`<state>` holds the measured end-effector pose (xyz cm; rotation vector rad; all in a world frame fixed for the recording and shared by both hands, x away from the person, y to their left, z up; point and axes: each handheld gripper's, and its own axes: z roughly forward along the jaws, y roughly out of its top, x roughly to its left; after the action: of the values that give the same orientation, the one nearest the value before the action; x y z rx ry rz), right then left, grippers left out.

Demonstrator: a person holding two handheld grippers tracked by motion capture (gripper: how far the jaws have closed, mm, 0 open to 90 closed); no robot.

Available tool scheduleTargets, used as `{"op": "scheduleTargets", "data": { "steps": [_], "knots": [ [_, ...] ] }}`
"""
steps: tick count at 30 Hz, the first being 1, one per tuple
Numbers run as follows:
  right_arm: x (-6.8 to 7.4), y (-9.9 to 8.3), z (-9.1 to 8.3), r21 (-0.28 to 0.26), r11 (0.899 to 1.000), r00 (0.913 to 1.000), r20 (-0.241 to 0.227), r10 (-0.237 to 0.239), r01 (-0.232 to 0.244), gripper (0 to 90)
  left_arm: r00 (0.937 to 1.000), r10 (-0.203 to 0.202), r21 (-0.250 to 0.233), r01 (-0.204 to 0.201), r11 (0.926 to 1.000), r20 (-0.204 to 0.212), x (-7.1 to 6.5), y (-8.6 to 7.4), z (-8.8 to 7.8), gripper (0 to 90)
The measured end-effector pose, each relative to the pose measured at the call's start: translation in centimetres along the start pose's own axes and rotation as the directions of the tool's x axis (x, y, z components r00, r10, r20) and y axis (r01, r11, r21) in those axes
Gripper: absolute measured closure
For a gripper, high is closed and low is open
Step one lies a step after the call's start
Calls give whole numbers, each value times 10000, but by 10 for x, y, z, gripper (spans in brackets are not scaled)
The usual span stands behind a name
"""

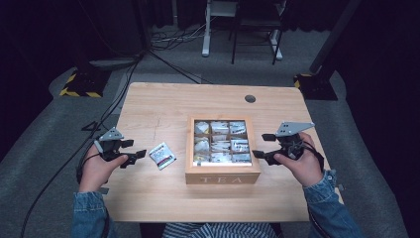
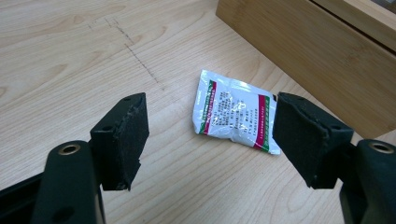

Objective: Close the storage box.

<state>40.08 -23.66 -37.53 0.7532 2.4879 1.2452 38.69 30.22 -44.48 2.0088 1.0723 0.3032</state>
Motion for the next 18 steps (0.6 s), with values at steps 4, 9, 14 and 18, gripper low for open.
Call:
{"op": "scheduleTargets", "data": {
  "steps": [4,9,14,18],
  "knots": [
    [-11,-4,-4,-248,9994,9994,243,227,-221,265,10000,-26,-1,26,10000,-45,0,-2,-1,278],
    [-31,-15,-6,-358,9984,9975,528,468,-449,254,9999,-42,92,43,9999,-104,2,-4,0,269],
    [-51,-28,-5,-489,9954,9943,640,855,-824,241,9998,-102,142,104,9998,-162,3,-5,1,263],
    [-62,-36,-4,-495,9943,9924,744,985,-949,224,9997,-47,154,51,9999,-255,5,-5,2,260]
  ]
}}
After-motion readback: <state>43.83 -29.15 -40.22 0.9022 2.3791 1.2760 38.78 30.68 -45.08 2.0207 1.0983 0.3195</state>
